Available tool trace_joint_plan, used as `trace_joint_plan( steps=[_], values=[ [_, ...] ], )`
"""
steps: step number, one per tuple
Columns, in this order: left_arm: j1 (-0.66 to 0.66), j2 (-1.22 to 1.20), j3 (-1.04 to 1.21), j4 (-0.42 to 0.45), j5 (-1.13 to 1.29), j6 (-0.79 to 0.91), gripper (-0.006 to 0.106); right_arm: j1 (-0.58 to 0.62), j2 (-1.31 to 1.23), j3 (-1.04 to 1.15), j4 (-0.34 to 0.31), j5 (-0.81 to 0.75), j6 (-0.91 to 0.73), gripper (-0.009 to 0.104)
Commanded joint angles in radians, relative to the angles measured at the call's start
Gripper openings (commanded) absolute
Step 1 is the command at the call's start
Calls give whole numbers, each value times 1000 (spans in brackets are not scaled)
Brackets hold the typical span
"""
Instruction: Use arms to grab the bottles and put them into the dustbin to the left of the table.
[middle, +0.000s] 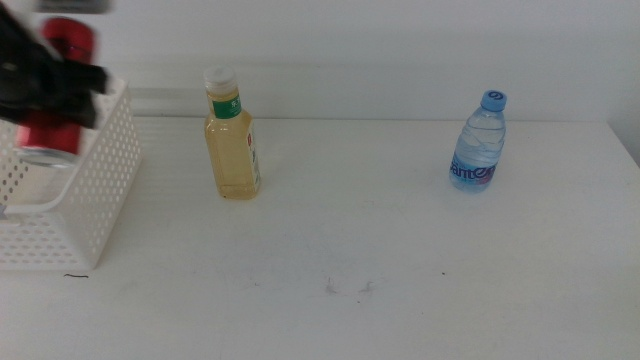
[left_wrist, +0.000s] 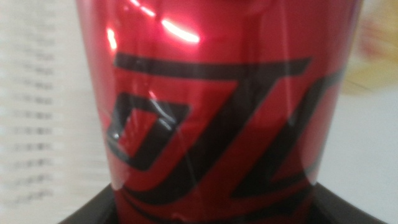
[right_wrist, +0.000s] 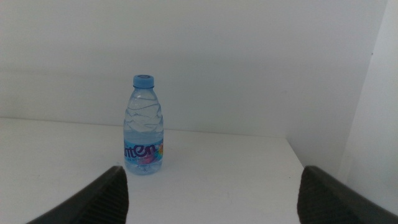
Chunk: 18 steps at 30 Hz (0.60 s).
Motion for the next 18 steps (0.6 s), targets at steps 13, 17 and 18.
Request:
trace_joint_plan(
  steps=[13, 17, 18],
  values=[
    [198, 395, -191, -8, -3, 107, 1, -9, -5, 2, -4, -6, -3, 74],
    [200, 441, -191, -32, -26, 105, 21, -9, -5, 2, -4, -6, -3, 74],
    [200, 444, -191, -44, -33, 105, 29, -9, -5, 2, -4, -6, -3, 74]
  ],
)
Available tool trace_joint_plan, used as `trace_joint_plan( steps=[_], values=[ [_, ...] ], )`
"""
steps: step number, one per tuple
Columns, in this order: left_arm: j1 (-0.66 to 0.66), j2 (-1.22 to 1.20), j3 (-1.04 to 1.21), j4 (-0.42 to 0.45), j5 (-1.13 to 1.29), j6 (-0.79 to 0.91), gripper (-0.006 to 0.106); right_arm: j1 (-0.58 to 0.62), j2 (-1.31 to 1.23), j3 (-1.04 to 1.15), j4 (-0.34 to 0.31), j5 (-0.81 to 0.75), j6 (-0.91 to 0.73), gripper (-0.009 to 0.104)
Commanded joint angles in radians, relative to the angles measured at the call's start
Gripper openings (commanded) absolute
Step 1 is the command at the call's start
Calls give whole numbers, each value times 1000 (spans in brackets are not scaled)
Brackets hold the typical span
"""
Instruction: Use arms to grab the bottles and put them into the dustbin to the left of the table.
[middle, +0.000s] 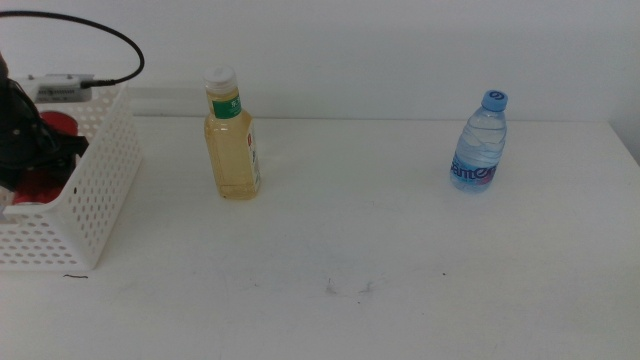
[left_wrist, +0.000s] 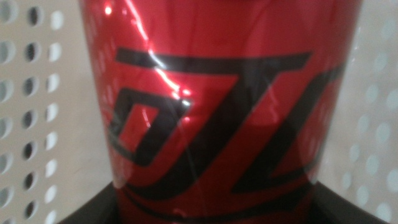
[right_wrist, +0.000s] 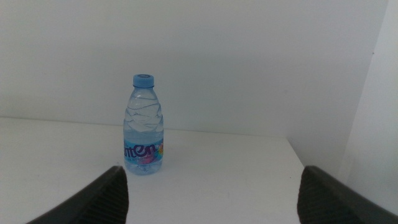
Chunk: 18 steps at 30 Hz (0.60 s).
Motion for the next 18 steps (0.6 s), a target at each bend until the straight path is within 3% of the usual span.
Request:
trace_joint_plan(
  steps=[1, 7, 13, 18],
  values=[
    [2, -11, -20, -34, -39, 3, 38, -9, -5, 2, -4, -6, -3, 74],
    [2, -26, -20, 7, -6, 8, 94, -9, -5, 2, -4, -6, -3, 74],
    [-64, -172, -3, 82, 6, -56, 94, -9, -5, 2, -4, -6, -3, 74],
    [-233, -470, 235, 195, -145, -207, 94, -9, -5, 2, -4, -6, -3, 74]
  ],
)
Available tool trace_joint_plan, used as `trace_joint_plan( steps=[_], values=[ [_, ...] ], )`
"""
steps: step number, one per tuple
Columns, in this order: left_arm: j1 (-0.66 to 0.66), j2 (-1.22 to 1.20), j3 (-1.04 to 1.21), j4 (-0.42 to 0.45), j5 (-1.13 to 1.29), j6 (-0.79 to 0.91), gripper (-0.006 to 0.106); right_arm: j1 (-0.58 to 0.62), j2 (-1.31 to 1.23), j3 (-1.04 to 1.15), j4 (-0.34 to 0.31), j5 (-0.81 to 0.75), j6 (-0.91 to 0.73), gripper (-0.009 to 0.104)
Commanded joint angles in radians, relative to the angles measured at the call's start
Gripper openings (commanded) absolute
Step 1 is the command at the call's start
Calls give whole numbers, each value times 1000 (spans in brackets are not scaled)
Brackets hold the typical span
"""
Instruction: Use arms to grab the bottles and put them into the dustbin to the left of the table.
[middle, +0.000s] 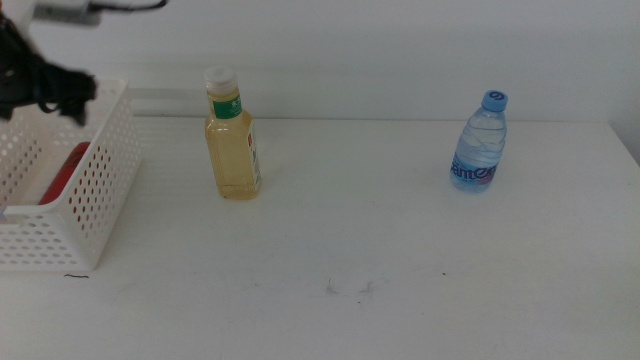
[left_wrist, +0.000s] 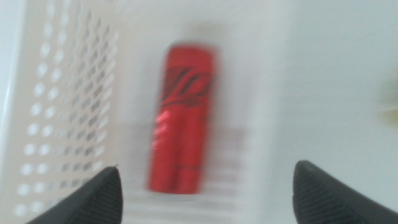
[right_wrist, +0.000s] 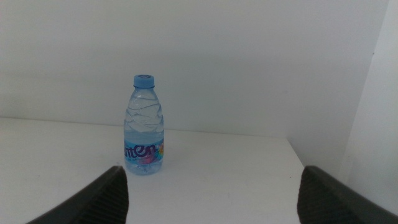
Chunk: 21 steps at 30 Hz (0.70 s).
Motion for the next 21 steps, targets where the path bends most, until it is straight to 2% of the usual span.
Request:
trace_joint_plan(
  steps=[1, 3, 5, 8, 11, 13, 15, 17, 21],
  values=[
    [-101, -179, 152, 33, -119, -101, 94, -9, -5, 2, -4, -6, -3, 74],
    [-209, -320, 318, 61, -267, -187, 94, -9, -5, 2, -4, -6, -3, 74],
    [-309, -430, 483, 134, -422, -288, 94, -9, -5, 2, -4, -6, -3, 74],
    [-427, -556, 758, 355, -691, -548, 94, -9, -5, 2, -4, -6, -3, 74],
    [-445, -626, 971, 537, -879, -766, 94, -9, -5, 2, -4, -6, -3, 74],
    [-422, -635, 1073, 603, -1012, -863, 93, -9, -5, 2, -4, -6, -3, 74],
    [-377, -617, 1156, 618, -1138, -851, 91, -9, -5, 2, -4, -6, -3, 74],
    [-320, -582, 1221, 589, -1306, -772, 87, -9, -5, 2, -4, -6, -3, 74],
    [-214, -468, 1316, 405, -1660, -498, 81, -9, -5, 2, -4, -6, -3, 74]
  ],
)
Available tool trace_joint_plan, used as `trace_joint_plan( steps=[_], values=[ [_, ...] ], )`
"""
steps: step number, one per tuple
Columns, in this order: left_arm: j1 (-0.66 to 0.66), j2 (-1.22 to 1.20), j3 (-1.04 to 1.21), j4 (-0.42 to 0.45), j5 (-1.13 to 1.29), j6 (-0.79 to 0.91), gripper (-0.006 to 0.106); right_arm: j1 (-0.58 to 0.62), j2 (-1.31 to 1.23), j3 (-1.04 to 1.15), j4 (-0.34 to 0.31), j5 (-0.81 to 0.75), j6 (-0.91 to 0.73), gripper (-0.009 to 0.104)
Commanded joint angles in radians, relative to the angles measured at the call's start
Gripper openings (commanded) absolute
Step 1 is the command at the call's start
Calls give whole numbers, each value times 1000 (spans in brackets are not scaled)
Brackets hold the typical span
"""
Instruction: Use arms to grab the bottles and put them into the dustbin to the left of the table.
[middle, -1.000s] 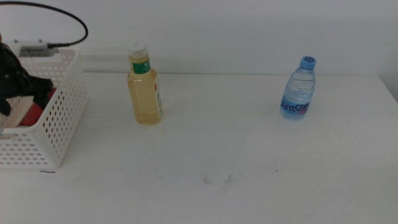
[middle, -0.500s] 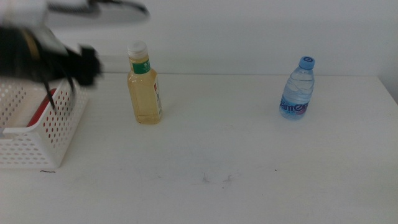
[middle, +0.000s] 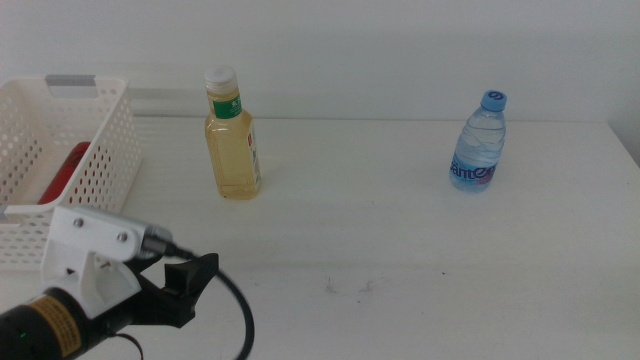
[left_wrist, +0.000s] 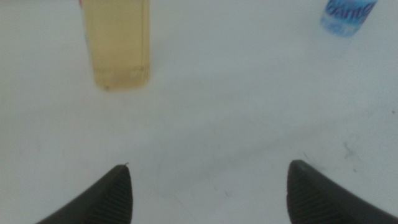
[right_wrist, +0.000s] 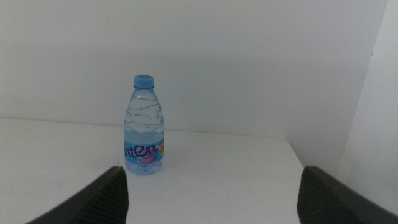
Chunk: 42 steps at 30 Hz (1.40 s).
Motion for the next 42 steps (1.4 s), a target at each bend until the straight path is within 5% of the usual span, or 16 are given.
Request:
trace_joint_plan(
  steps=[1, 6, 10, 17, 42],
  values=[
    [40, 71, 43, -119, -226, 179, 79, -9, -5, 2, -4, -6, -3, 74],
    [42, 230, 34, -284, -386, 384, 77, -9, -5, 2, -4, -6, -3, 74],
    [42, 368, 1, -328, -489, 378, 80, -9, -5, 2, -4, -6, -3, 74],
    [42, 562, -138, -334, -573, 376, 93, -9, -5, 2, -4, -6, -3, 74],
    [40, 957, -668, -334, -488, 350, 94, -9, -5, 2, -4, -6, -3, 74]
  ],
)
